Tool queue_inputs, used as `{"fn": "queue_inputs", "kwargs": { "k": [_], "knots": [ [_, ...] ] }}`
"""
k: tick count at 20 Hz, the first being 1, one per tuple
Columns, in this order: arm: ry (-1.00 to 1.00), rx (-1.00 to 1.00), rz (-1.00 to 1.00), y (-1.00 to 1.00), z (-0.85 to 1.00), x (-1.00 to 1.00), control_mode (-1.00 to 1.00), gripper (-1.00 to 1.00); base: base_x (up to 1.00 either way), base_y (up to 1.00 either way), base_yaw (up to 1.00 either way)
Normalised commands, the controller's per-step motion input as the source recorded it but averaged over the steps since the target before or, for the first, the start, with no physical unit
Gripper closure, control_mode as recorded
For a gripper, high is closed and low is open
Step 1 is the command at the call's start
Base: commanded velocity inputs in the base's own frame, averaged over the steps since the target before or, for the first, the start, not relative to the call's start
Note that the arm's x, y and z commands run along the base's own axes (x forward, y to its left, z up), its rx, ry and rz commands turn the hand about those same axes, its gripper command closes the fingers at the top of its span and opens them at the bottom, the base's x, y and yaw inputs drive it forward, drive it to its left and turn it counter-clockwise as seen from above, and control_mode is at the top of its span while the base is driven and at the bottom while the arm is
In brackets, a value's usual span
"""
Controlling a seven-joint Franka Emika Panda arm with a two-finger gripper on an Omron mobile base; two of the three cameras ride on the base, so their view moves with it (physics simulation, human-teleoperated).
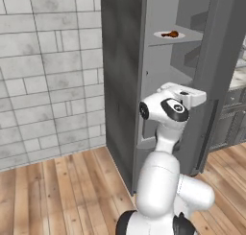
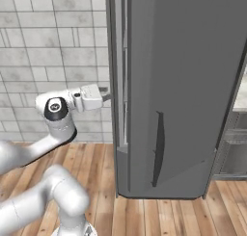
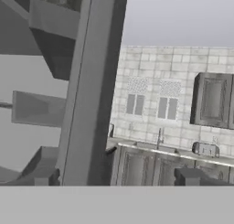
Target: Retrieve the chicken drumstick from the fridge and place it on the saucepan with marinade on the stove.
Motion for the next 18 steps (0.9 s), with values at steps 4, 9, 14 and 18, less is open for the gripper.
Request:
{"fn": "queue_inputs", "kwargs": {
  "k": [4,9,14,18],
  "knots": [
    [-0.07,0.0,-0.04,0.0,0.12,0.35,-1.0,-1.0,0.0,0.0,0.0],
    [0.0,0.0,-0.07,0.02,0.43,0.13,-1.0,-1.0,0.0,0.0,0.0],
    [0.0,0.0,-0.15,0.01,0.51,0.01,-1.0,-1.0,0.0,0.0,0.0],
    [0.0,0.0,-0.17,0.0,0.41,0.0,-1.0,-1.0,0.0,0.0,0.0]
  ]
}}
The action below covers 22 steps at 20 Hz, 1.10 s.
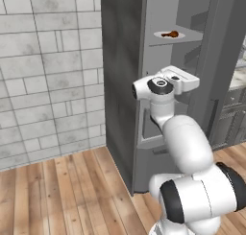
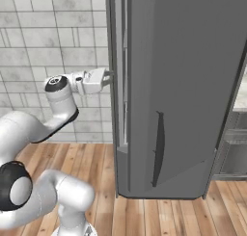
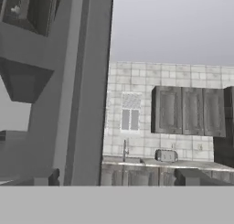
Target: Retrieve the chicken drumstick from the fridge and place it on the saucepan with marinade on the stove.
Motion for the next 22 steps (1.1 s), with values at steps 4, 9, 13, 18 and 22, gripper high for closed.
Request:
{"fn": "queue_inputs", "kwargs": {
  "k": [4,9,13,18,22],
  "knots": [
    [0.0,0.0,-0.18,-0.03,0.11,0.0,-1.0,-1.0,0.0,0.0,0.0],
    [0.0,0.0,-0.15,-0.19,0.02,0.0,-1.0,-1.0,0.0,0.0,0.0],
    [-0.02,0.0,-0.15,-0.03,0.0,0.08,-1.0,-1.0,0.0,0.0,0.0],
    [-0.01,0.0,-0.09,0.0,0.0,0.3,-1.0,-1.0,0.0,0.0,0.0],
    [0.0,0.0,0.0,-0.14,0.0,0.35,-1.0,-1.0,0.0,0.0,0.0]
  ]
}}
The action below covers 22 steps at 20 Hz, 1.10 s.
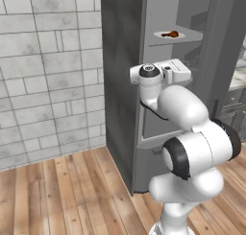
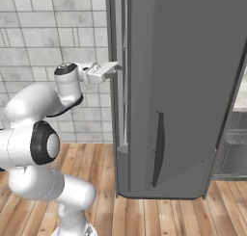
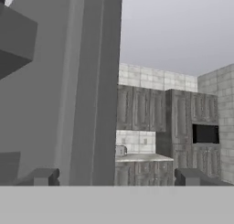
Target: Retrieve the chicken drumstick from the fridge and place it on the saucepan with marinade on the stove.
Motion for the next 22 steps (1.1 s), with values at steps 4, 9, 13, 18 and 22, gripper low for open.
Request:
{"fn": "queue_inputs", "kwargs": {
  "k": [4,9,13,18,22],
  "knots": [
    [0.0,0.0,0.0,-0.08,0.0,0.32,-1.0,-1.0,0.0,0.0,0.0],
    [0.0,0.0,0.0,-0.08,0.0,0.14,-1.0,-1.0,0.0,0.0,0.0],
    [0.0,0.0,0.0,-0.21,0.0,0.0,-1.0,-1.0,0.0,0.0,0.0],
    [0.0,0.0,0.0,-0.29,0.0,0.0,-1.0,-1.0,0.0,0.0,0.0],
    [0.0,0.0,0.0,-0.38,0.0,-0.1,-1.0,-1.0,0.0,0.0,0.0]
  ]
}}
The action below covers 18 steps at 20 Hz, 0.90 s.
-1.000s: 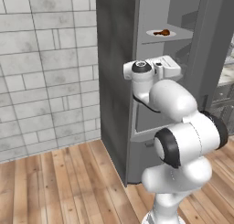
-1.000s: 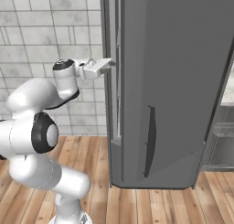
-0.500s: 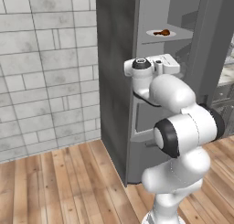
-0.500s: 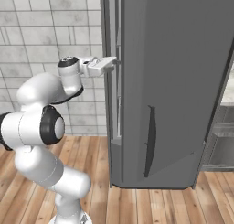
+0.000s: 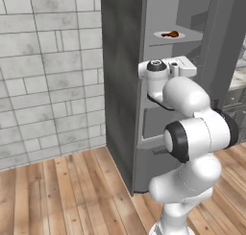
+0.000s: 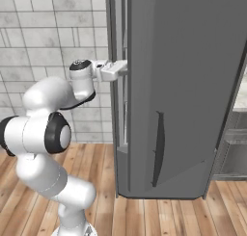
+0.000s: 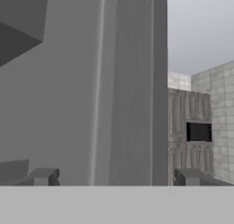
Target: Retrieve the chicken drumstick from the fridge and place it on the saucepan with marinade on the stove.
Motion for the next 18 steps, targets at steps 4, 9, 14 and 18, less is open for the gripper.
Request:
{"fn": "queue_inputs", "kwargs": {
  "k": [4,9,14,18],
  "knots": [
    [0.0,0.0,-0.05,-0.4,0.0,-0.24,-1.0,-1.0,0.0,0.0,0.0],
    [0.0,0.0,-0.08,-0.49,0.05,-0.46,-1.0,-1.0,0.0,0.0,0.0],
    [0.0,0.01,-0.14,-0.56,0.08,-0.65,-1.0,-1.0,0.0,0.0,0.0],
    [0.0,0.0,-0.15,-0.59,0.07,-0.68,-1.0,-1.0,0.0,0.0,0.0]
  ]
}}
